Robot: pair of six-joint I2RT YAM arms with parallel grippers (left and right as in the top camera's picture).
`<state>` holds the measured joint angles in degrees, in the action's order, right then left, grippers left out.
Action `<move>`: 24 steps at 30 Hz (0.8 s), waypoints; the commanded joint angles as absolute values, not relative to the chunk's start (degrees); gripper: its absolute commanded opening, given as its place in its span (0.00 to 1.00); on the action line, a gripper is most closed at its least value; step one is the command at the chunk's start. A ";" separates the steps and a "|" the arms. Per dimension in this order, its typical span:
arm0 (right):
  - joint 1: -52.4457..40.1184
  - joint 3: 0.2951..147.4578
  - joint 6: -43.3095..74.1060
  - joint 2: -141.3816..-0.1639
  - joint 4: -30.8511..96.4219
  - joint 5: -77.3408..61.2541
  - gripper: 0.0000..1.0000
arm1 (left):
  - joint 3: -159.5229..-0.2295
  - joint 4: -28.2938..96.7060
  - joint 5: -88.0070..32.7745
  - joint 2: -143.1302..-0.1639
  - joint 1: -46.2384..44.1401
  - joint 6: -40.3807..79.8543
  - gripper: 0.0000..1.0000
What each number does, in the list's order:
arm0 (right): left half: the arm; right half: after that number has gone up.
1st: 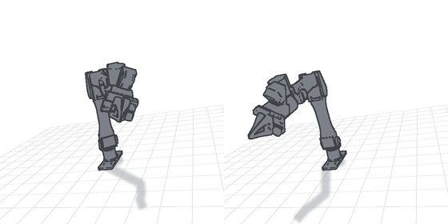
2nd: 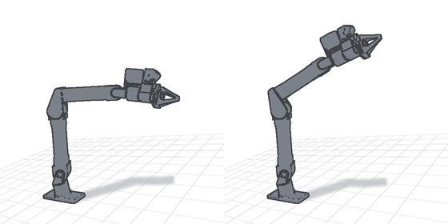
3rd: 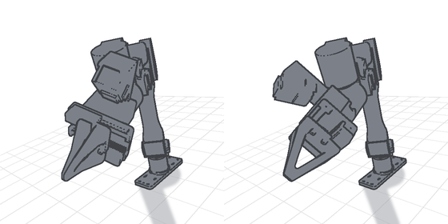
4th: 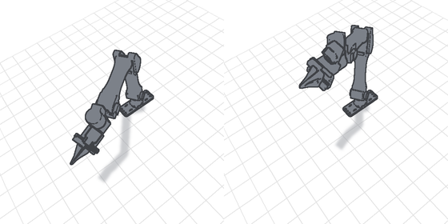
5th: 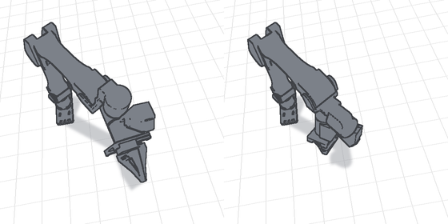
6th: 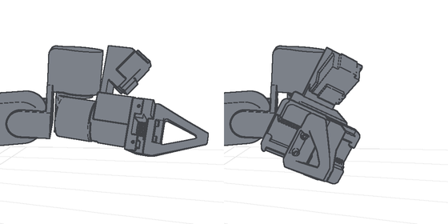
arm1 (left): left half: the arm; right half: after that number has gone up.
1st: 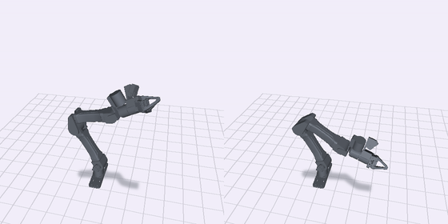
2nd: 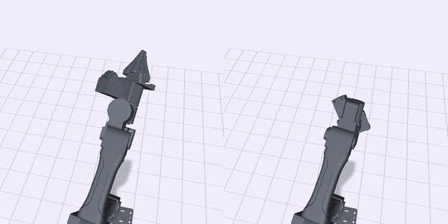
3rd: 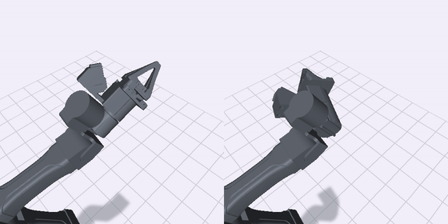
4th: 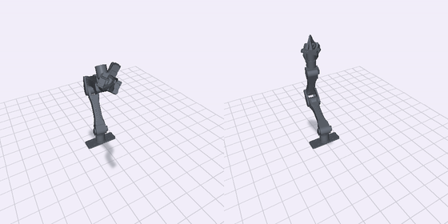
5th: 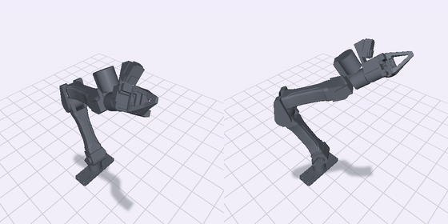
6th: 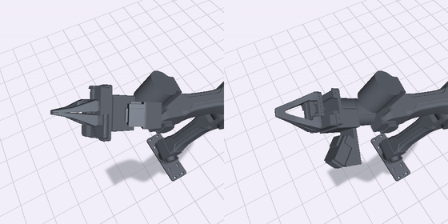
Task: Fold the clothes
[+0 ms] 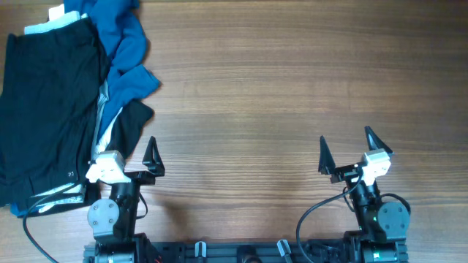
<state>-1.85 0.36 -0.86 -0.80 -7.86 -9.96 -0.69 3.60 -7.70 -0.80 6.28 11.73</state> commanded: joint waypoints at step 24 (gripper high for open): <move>-2.07 38.65 1.43 -43.92 0.16 -31.22 1.00 | -44.12 27.29 -12.78 -41.45 6.61 12.21 1.00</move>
<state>-1.85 30.09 2.04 -36.21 -3.46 -25.52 -32.71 20.60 -11.92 -31.88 6.28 11.73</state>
